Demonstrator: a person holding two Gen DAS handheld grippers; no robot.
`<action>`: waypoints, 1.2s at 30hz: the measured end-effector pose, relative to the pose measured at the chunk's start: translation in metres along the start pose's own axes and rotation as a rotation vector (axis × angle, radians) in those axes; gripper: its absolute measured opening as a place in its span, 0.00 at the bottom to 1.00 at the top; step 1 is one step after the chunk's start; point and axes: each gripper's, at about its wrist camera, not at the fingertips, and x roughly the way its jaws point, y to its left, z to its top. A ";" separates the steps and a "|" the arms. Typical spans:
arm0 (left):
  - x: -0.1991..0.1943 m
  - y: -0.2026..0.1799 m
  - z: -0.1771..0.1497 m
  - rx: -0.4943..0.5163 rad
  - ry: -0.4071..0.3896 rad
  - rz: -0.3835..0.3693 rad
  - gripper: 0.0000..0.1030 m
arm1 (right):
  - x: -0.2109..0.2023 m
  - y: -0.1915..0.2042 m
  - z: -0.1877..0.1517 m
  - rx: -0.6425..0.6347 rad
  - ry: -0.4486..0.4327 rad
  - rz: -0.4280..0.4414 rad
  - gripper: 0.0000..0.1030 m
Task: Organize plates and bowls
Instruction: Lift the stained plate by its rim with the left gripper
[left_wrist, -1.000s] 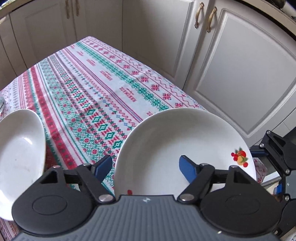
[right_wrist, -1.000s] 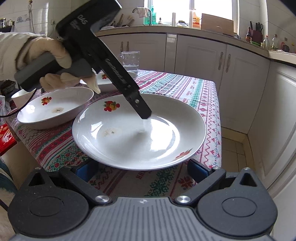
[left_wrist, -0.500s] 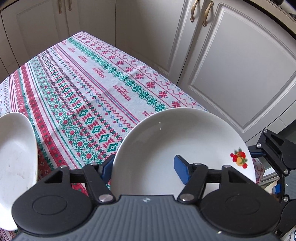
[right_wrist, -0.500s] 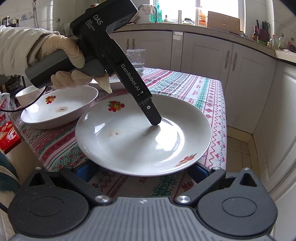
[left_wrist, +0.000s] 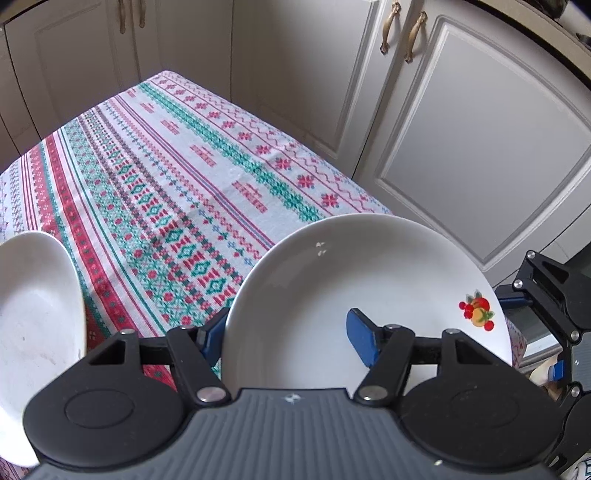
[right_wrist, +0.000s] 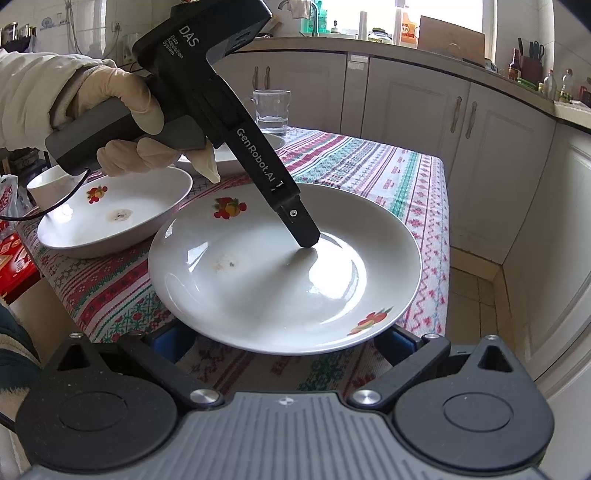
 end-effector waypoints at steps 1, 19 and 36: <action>-0.001 0.002 0.002 -0.001 -0.005 0.000 0.64 | 0.001 -0.001 0.002 -0.005 0.000 -0.001 1.00; 0.022 0.033 0.042 -0.003 -0.053 0.039 0.64 | 0.037 -0.040 0.031 -0.020 0.011 -0.006 1.00; 0.041 0.046 0.052 -0.008 -0.067 0.054 0.64 | 0.054 -0.053 0.037 0.017 0.022 -0.030 1.00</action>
